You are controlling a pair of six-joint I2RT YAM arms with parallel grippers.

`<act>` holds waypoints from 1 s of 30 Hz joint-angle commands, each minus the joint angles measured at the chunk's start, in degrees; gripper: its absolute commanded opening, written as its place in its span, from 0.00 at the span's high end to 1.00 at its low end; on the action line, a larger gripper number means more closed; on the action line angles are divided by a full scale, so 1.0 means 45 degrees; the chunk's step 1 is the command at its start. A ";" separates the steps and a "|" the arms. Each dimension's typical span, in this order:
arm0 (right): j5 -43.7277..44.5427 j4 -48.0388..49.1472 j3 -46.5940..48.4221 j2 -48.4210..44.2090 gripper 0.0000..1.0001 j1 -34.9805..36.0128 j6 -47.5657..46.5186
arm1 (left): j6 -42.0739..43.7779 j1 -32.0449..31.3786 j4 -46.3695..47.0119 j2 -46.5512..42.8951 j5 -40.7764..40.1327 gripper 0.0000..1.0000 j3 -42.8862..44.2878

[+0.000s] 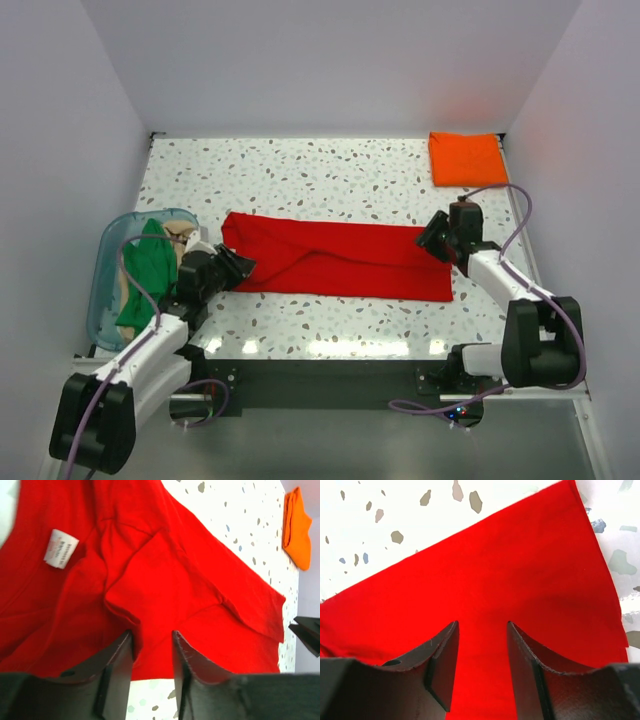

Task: Fold and stack the t-shirts
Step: Fold the tshirt

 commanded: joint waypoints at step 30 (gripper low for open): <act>0.3086 -0.2454 0.4606 0.5325 0.54 0.2096 -0.2035 | -0.2371 -0.2450 -0.3492 0.8297 -0.5101 0.92 0.6657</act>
